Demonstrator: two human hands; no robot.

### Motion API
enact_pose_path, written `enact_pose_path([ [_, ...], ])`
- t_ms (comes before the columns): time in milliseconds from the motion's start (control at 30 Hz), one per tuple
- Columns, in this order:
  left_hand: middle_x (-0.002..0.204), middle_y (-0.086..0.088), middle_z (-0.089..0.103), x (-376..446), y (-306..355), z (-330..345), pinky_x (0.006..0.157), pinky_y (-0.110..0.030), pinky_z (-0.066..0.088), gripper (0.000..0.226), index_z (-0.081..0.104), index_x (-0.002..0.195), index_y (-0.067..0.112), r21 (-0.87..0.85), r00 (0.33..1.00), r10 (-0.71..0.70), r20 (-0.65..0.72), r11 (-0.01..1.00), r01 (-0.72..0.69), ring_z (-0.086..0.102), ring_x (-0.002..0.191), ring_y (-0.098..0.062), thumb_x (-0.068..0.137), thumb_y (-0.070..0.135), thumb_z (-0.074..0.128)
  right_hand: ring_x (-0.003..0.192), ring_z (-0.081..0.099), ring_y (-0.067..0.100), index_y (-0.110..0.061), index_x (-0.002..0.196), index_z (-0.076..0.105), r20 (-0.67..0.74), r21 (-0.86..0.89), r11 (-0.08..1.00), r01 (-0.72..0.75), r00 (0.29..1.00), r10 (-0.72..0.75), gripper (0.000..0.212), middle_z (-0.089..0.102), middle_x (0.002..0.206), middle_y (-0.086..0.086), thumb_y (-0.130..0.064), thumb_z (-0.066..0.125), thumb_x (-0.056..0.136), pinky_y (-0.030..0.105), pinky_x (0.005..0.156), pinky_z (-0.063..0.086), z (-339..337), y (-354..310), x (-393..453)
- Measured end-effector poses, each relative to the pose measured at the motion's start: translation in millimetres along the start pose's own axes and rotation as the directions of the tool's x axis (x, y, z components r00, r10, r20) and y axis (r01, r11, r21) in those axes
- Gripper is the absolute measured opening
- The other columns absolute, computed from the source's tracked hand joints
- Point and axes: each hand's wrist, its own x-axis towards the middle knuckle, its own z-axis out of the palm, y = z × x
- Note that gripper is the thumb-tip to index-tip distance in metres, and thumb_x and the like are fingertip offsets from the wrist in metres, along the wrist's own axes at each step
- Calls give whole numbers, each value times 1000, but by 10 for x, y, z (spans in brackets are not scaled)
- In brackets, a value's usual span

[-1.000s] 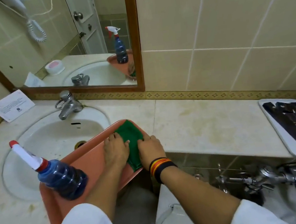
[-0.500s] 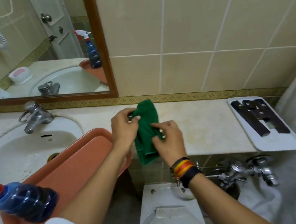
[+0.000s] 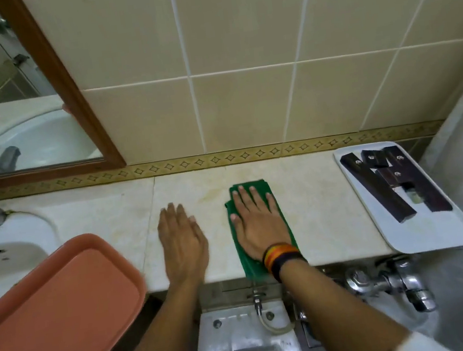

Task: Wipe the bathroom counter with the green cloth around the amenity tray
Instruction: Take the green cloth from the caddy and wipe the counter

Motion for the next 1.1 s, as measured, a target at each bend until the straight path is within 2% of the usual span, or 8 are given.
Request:
enact_pose_path([
  [167, 167, -20, 35, -28, 71, 8, 130, -49, 22, 49, 41, 156, 0, -15, 998, -62, -1, 998, 62, 26, 158, -35, 112, 20, 34, 158, 11, 20, -23, 163, 15, 51, -9, 997, 80, 996, -79, 60, 15, 171, -4, -41, 17, 106, 48, 128, 8, -92, 124, 18],
  [333, 163, -22, 40, 0, 129, -17, 128, -51, 28, 46, 44, 153, -2, 25, 998, -59, 15, 998, 59, 32, 155, -37, 110, 15, 37, 156, 17, 31, -25, 161, 20, -86, -55, 956, -287, 956, 282, 60, 16, 168, 11, -47, 17, 105, 51, 125, 13, -74, 733, -828],
  [533, 158, -21, 46, 21, 92, 57, 123, -53, 37, 45, 48, 149, -1, 25, 998, -59, -31, 998, 60, 38, 151, -37, 105, 8, 44, 156, 11, 37, -15, 163, 15, -83, -72, 871, -485, 874, 480, 66, 12, 169, 23, -41, 25, 103, 52, 126, 11, -267, 953, 505],
  [633, 158, -21, 46, 30, 80, 62, 123, -54, 36, 46, 48, 149, -1, 16, 998, -62, -32, 998, 62, 37, 151, -37, 104, 7, 44, 157, 12, 37, -17, 163, 17, -72, -65, 925, -376, 926, 371, 64, 12, 169, 21, -40, 23, 103, 51, 126, 11, -134, 376, 802],
  [700, 161, -20, 43, 30, 87, 22, 125, -52, 33, 48, 46, 152, 0, 18, 998, -62, -12, 998, 63, 34, 153, -36, 104, 6, 43, 156, 15, 33, -21, 162, 22, -31, -75, 987, -143, 989, 141, 62, 16, 169, 17, -40, 22, 103, 50, 126, 13, -29, -34, 598],
  [800, 166, -18, 37, -3, 101, -28, 129, -49, 27, 51, 41, 156, 1, 30, 996, -82, 30, 996, 81, 27, 157, -34, 105, 7, 41, 157, 17, 28, -28, 160, 25, 61, -45, 995, 94, 994, -91, 58, 20, 169, 10, -43, 20, 104, 49, 127, 13, 33, -150, -13],
  [933, 164, -20, 39, -3, 170, -56, 128, -50, 29, 50, 43, 154, -1, 36, 998, -59, 17, 998, 58, 30, 156, -36, 105, 7, 42, 157, 15, 27, -37, 160, 21, 3, -33, 994, -103, 995, 103, 56, 16, 169, 3, -48, 19, 105, 47, 127, 10, -152, 665, -620],
  [1100, 164, -19, 40, 12, 148, 16, 128, -48, 29, 50, 42, 155, -1, 47, 999, -50, -11, 998, 51, 30, 156, -35, 105, 9, 40, 157, 13, 34, -25, 162, 22, -91, -84, 920, -383, 922, 376, 62, 16, 170, 14, -43, 24, 103, 52, 127, 10, -337, 1144, 157],
])
